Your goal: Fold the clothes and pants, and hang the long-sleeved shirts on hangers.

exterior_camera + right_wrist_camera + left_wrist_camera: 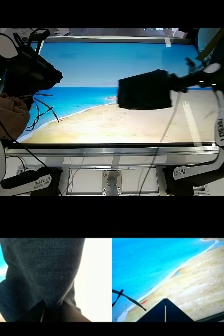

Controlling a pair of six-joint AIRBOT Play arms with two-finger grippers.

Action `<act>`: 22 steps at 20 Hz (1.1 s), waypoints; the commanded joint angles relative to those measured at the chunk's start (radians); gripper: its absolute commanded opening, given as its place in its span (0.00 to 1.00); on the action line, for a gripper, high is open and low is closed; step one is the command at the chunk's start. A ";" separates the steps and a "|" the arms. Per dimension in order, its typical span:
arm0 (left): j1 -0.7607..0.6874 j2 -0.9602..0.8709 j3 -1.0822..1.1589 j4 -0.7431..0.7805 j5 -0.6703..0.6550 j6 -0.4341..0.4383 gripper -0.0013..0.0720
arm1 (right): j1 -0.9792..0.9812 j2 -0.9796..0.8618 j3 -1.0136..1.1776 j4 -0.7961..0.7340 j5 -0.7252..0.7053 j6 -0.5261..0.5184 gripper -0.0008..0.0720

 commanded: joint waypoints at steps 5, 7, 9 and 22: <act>0.000 0.000 0.000 0.000 0.006 -0.003 0.03 | -0.671 0.238 -0.095 -0.210 0.093 0.005 0.09; 0.001 -0.001 0.000 0.000 0.008 -0.031 0.03 | -0.822 0.288 -0.213 -0.213 0.059 -0.004 0.09; 0.000 -0.001 0.000 0.000 0.008 -0.034 0.03 | -0.956 0.340 -0.373 -0.213 -0.009 -0.004 0.09; 0.000 -0.001 0.000 -0.001 0.008 -0.034 0.03 | -1.193 0.626 -0.579 0.168 -0.111 0.106 0.73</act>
